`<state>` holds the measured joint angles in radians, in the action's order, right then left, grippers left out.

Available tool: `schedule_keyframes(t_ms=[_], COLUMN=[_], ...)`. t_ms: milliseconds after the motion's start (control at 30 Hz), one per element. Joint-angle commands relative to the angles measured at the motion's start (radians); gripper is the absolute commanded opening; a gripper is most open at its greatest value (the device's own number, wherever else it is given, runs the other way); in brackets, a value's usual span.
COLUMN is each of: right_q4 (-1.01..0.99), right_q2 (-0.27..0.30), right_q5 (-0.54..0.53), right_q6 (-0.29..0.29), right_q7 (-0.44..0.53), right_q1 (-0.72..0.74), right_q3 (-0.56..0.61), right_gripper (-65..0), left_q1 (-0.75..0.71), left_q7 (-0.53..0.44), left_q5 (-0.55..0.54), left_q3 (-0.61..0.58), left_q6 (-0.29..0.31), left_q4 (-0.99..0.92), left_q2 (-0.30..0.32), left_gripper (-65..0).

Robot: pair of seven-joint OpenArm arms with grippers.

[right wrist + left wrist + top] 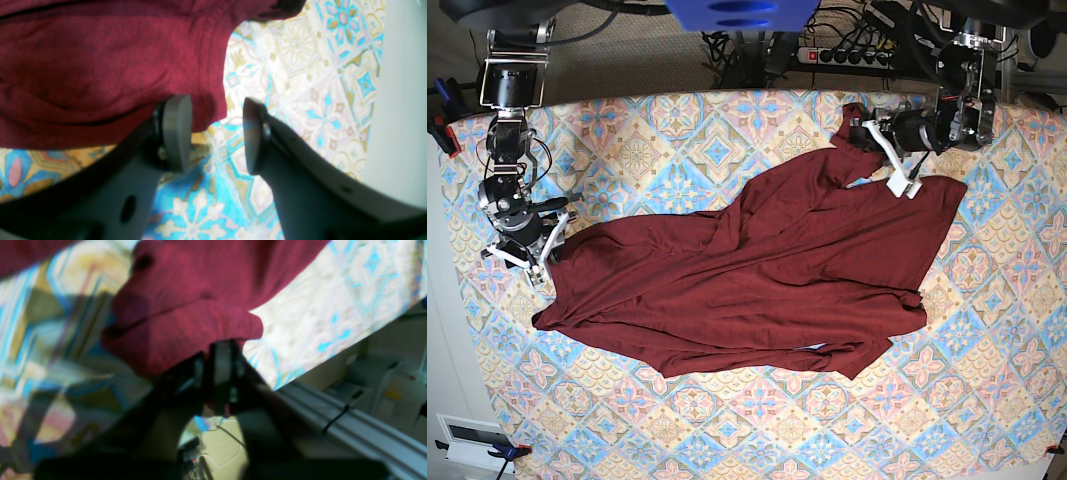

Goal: Layout the t-shirt on the table in an organized manner, then fold the t-shirt properly
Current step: 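Grasp the shirt's corner edge with the right gripper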

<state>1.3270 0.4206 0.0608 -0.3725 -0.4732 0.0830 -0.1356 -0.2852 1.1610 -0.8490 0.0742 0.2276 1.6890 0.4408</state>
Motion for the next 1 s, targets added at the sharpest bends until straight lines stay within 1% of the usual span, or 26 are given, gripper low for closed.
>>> schedule_keyframes(t_ms=[0, 33, 67, 133, 233, 300, 367, 467, 567, 633, 700, 833, 967], right_q4=[0.019, 0.019, 0.019, 0.019, 0.019, 0.019, 0.019, 0.009, -0.004, -0.004, -0.005, -0.008, -0.033], right_q2=[0.021, 0.022, 0.025, 0.025, 0.031, 0.031, 0.031, 0.031, 0.031, 0.031, 0.031, 0.03, 0.03], right_q5=[-0.026, -0.059, -0.103, -0.22, -0.384, -0.444, -0.453, -0.453, -0.454, -0.454, -0.454, -0.456, -0.456], right_q6=[0.005, 0.005, 0.005, 0.005, 0.005, 0.005, 0.005, 0.005, 0.005, 0.005, 0.005, 0.005, 0.005], right_q7=[0.014, -0.002, -0.025, -0.055, -0.068, -0.069, -0.069, -0.092, -0.117, -0.117, -0.117, -0.117, -0.117], right_q1=[0.008, 0.001, -0.004, -0.007, -0.015, -0.047, -0.055, -0.053, -0.052, -0.035, -0.001, 0.067, 0.07], right_q3=[-0.006, -0.006, -0.006, -0.006, -0.006, -0.006, -0.006, -0.012, -0.012, -0.012, -0.011, -0.008, -0.011], right_gripper=[-41.1, -41.1, -41.1, -41.1, -41.0, -40.9, -40.9, -39.9, -35.8, -32.7, -31.0, -30.9, -30.9], left_q1=[0.008, 0.004, 0.002, 0.002, 0.001, -0.022, -0.036, -0.036, -0.036, -0.036, -0.036, -0.036, -0.036], left_q7=[-0.002, -0.002, -0.002, 0.0, 0.0, -0.006, -0.006, -0.002, -0.002, -0.002, -0.002, -0.002, -0.002], left_q5=[0.003, 0.001, -0.003, -0.006, -0.006, -0.019, -0.023, -0.023, -0.025, -0.025, -0.025, -0.025, -0.025], left_q3=[0.022, 0.037, 0.051, 0.06, 0.062, 0.063, 0.063, 0.063, 0.063, 0.063, 0.063, 0.063, 0.063], left_q6=[-0.004, -0.004, -0.004, -0.004, -0.003, -0.003, -0.003, -0.003, -0.003, -0.003, -0.003, -0.003, -0.003], left_q4=[0.01, 0.012, 0.012, 0.012, 0.013, 0.046, 0.099, 0.135, 0.135, 0.135, 0.135, 0.135, 0.135], left_q2=[0.02, 0.026, 0.045, 0.08, 0.129, 0.161, 0.181, 0.189, 0.218, 0.221, 0.223, 0.223, 0.22], left_gripper=[-65.0, -64.2, -65.0, -65.0, -65.0, -65.0, -65.0, -65.0, -65.0, -65.0, -65.0, -65.0, -65.0])
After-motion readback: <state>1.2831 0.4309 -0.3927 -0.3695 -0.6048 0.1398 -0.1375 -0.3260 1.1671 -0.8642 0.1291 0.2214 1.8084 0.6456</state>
